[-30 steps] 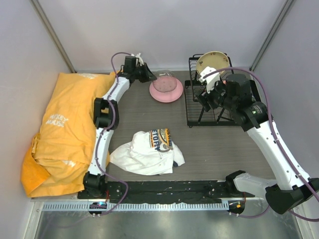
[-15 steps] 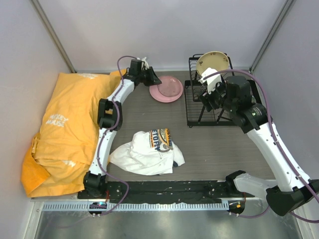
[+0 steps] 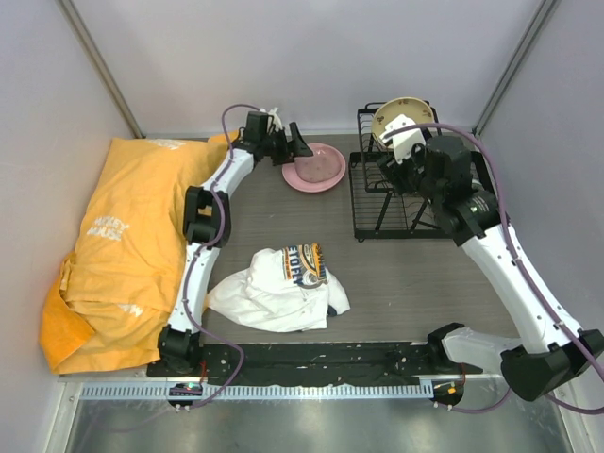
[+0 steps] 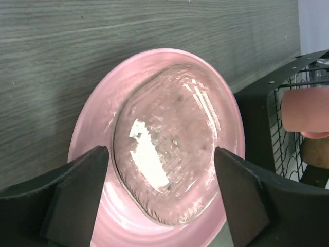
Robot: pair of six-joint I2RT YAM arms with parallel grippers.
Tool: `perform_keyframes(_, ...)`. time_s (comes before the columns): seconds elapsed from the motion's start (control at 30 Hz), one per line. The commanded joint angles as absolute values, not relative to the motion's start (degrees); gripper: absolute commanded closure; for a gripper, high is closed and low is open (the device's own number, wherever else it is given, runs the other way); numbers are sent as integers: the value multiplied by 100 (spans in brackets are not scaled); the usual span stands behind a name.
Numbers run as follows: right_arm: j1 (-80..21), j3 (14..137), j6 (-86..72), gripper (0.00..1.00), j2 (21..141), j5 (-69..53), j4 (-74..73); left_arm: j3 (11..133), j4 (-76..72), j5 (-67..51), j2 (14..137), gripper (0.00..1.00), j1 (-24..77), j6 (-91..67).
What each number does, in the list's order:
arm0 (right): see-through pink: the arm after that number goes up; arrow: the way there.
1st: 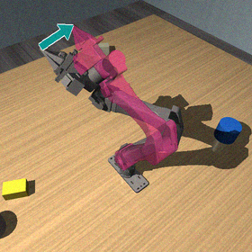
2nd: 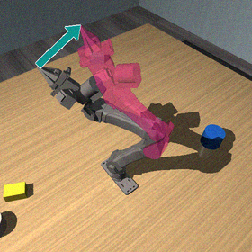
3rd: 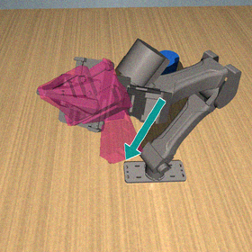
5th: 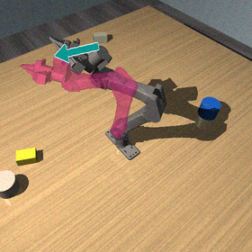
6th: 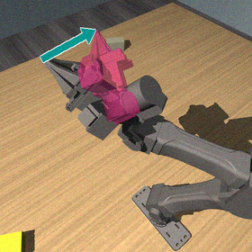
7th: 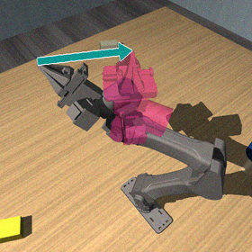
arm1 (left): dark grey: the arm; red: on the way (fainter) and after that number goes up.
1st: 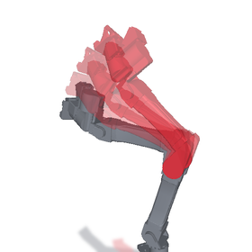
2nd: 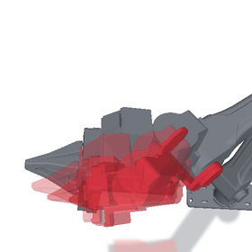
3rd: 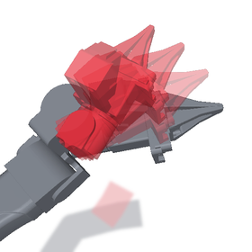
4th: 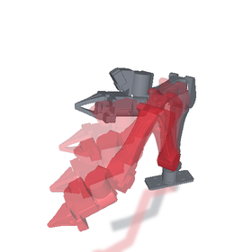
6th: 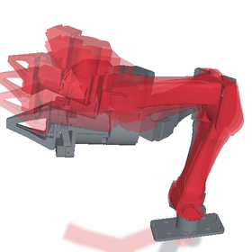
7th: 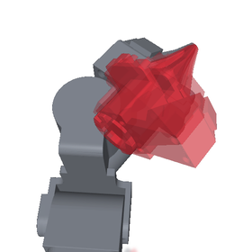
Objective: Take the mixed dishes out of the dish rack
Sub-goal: Place the plate at the center of the board, then pick up the plate from the dish rack.
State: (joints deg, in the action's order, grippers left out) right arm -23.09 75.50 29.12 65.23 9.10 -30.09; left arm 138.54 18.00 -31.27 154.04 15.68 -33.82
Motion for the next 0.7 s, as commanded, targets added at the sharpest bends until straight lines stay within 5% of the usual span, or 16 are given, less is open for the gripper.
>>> perform_keyframes(0.0,-2294,8050,3339,32,6881,1599,-2207,13597,1898,-3103,14556,2,1538,-3129)
perform_keyframes(0.67,-501,10116,3647,28,9263,115,-2470,12560,2680,-3577,12472,0,1521,-2101)
